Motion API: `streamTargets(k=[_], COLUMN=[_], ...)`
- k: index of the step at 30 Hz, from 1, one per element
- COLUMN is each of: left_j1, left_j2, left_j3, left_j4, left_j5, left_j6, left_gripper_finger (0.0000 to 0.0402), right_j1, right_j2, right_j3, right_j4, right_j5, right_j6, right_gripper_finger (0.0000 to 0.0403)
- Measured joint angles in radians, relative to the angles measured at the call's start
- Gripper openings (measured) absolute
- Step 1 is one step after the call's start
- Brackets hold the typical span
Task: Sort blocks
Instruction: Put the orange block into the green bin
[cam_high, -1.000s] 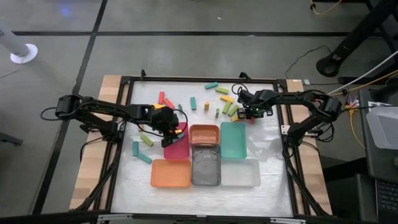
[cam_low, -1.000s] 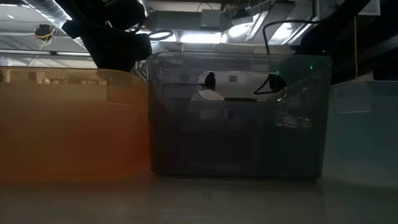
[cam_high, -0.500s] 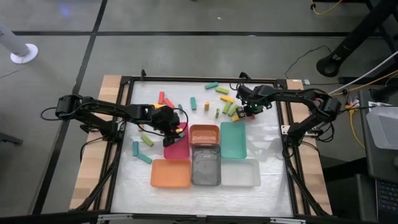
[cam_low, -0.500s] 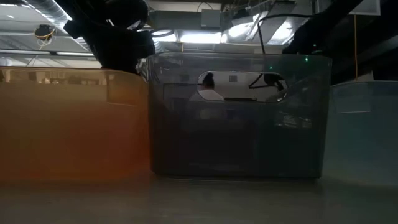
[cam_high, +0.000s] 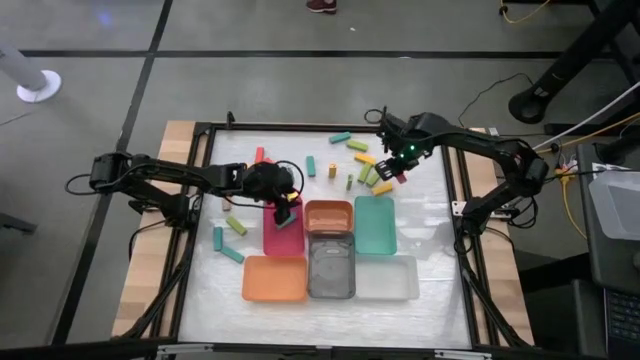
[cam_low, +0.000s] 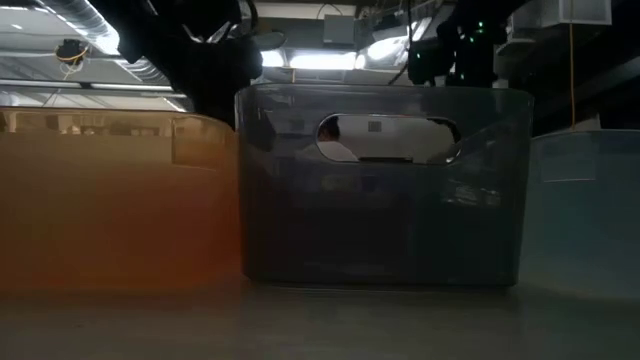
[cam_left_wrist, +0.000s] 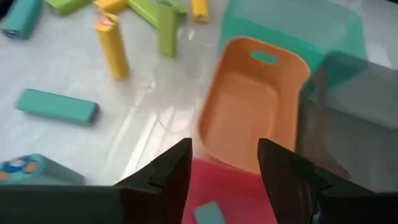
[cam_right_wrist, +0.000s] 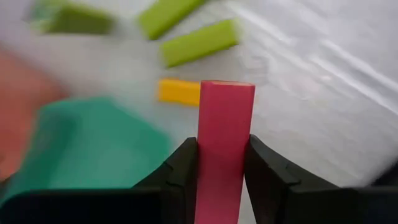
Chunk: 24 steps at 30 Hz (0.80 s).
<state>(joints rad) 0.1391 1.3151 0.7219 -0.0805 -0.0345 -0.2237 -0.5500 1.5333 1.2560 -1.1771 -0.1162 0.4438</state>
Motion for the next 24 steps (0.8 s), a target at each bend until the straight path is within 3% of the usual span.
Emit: streamTargets(k=[5,9,19,24], left_j1=[0.064,0.107,0.166,0.19], left_j2=[0.0,0.0,0.0,0.0], left_j3=[0.0,0.0,0.0,0.0], left_j4=[0.029,0.069,0.125,0.124], left_j5=[-0.001,-0.003,-0.002,-0.003], left_j6=[0.046,0.102,0.3,0.439], left_gripper_finger=[0.0171,0.0171,0.0171,0.0171], right_j1=[0.016,0.078,0.35,0.476], right_j2=[0.0,0.0,0.0,0.0], right_j3=[0.033,0.033,0.033,0.032], right_j4=[0.016,0.022,0.038,0.086], right_j5=[-0.173,-0.24,-0.251,-0.158], right_j6=[-0.065,-0.098,-0.112,-0.112], right_gripper_finger=[0.0104,0.0105,0.0105,0.0106])
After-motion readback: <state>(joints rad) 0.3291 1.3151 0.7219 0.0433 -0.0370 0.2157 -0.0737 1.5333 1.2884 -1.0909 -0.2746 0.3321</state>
